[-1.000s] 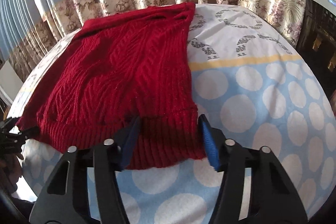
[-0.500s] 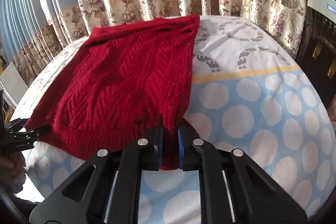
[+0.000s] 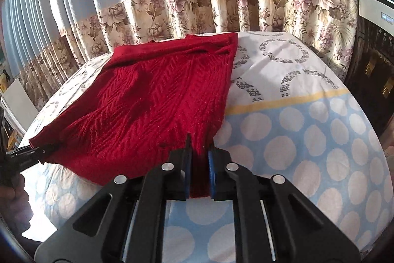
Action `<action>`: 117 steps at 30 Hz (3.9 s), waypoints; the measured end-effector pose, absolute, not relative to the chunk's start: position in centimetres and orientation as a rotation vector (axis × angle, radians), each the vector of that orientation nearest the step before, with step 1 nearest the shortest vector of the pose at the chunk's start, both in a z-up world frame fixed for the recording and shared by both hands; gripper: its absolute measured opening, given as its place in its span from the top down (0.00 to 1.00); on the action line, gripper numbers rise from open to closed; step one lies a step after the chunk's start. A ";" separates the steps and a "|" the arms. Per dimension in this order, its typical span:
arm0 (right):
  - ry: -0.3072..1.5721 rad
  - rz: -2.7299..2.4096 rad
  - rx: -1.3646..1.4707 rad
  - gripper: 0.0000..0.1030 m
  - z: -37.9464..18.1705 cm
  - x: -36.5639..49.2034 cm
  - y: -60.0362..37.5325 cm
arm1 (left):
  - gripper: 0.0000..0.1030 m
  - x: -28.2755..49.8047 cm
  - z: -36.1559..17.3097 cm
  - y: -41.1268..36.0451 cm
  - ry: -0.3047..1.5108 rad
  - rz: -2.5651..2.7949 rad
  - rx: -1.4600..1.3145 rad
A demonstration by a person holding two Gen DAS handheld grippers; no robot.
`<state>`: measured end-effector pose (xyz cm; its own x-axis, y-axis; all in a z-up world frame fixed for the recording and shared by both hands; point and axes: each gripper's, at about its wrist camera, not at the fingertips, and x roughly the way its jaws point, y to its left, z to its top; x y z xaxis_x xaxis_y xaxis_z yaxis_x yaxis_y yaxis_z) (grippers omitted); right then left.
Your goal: Fold small clothes
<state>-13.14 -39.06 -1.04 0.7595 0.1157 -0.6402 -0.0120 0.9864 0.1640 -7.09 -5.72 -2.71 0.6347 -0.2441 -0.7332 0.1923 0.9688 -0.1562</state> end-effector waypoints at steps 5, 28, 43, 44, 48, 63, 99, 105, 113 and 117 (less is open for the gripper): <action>0.611 0.133 0.045 0.91 1.3 -15.7 -37.0 | 0.82 -8.9 -0.1 -5.0 0.769 -0.236 -0.035; 0.561 0.150 0.170 0.91 6.5 -8.4 -39.1 | 0.80 -0.8 5.0 -3.4 0.672 -0.210 -0.096; 0.534 0.078 0.089 0.91 9.7 6.9 -39.8 | 0.80 14.1 8.5 -6.6 0.574 -0.091 0.022; 0.539 0.075 0.096 0.91 9.6 7.8 -40.0 | 0.80 15.3 8.4 -7.0 0.575 -0.083 0.033; 0.561 0.046 0.122 0.91 8.6 12.3 -40.9 | 0.80 20.2 7.2 -8.3 0.601 -0.064 0.065; 0.800 -0.045 0.217 0.70 1.2 28.7 -43.0 | 0.36 35.1 3.8 -8.0 0.673 0.102 0.105; 0.806 0.014 0.076 0.93 0.9 30.2 -39.8 | 0.92 36.0 -1.4 -6.3 0.816 0.037 -0.007; 0.785 -0.006 0.167 0.92 -0.2 31.9 -41.9 | 0.92 36.4 -2.0 -6.8 0.838 0.029 0.022; 0.852 -0.070 0.153 0.33 -1.9 32.4 -42.7 | 0.90 36.8 -3.5 -6.9 0.884 0.007 0.058; 0.808 -0.049 0.165 0.28 0.2 31.3 -42.9 | 0.86 35.5 -1.9 -7.8 0.799 -0.145 0.066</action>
<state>31.32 -42.90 0.24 0.6909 0.0189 -0.7227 0.1066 0.9861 0.1277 35.50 -7.81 -1.87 0.6884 -0.1049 -0.7177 0.1547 0.9879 0.0040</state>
